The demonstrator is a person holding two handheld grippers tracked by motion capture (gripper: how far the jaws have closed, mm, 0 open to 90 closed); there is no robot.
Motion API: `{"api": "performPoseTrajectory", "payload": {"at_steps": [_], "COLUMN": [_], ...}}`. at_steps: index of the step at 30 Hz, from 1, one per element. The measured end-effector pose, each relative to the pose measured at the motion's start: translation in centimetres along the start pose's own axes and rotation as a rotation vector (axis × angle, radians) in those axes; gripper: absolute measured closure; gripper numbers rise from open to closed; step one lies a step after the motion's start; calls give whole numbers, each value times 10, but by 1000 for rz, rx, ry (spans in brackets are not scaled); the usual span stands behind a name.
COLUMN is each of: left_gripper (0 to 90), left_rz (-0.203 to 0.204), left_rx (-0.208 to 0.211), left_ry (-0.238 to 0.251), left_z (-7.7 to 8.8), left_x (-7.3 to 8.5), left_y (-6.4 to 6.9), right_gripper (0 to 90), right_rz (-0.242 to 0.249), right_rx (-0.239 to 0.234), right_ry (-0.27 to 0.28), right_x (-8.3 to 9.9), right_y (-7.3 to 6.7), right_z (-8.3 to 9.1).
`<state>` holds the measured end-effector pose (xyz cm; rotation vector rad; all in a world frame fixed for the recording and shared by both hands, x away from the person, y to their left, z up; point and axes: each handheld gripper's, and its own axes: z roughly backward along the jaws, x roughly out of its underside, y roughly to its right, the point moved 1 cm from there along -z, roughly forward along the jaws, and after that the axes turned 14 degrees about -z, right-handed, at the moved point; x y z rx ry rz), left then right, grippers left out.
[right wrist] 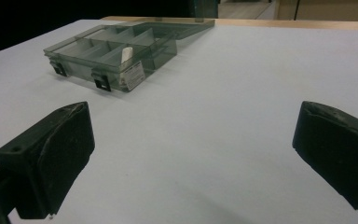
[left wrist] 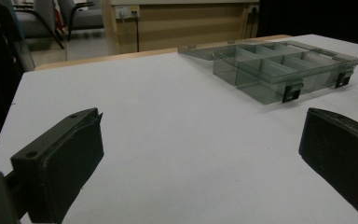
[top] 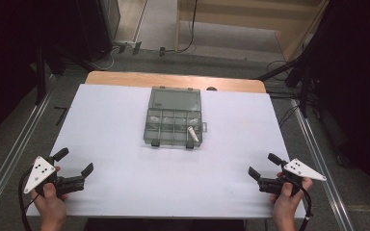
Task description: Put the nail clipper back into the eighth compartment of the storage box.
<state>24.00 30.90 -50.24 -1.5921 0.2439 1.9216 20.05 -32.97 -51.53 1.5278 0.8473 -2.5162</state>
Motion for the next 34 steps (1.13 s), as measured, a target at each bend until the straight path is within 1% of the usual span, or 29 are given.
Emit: {"api": "performPoseTrajectory", "payload": {"at_steps": [4,6,13,22,26,28,34], "left_gripper": [0,0,0,0,0,0,0], "left_rz": [1,0,2,4,7,8,12], "left_rx": [1,0,0,0,0,0,1], "left_ry": [0,1,2,4,5,6,8], "left_z": [0,0,0,1,1,1,1], "left_x": [0,0,0,0,0,0,0], "left_y": [0,0,0,0,-1,-1,-1], "right_gripper": [0,0,0,0,0,0,0], "right_rz": [-7,-13,-18,-34,-40,-55,-61], "right_rx": [7,14,26,45,40,24,23], "right_ry": [4,14,32,61,68,83,96], "right_x": [2,3,5,9,12,13,14], "right_y": [4,9,14,25,29,32,32], "right_z": [6,12,21,38,43,44,44]}}
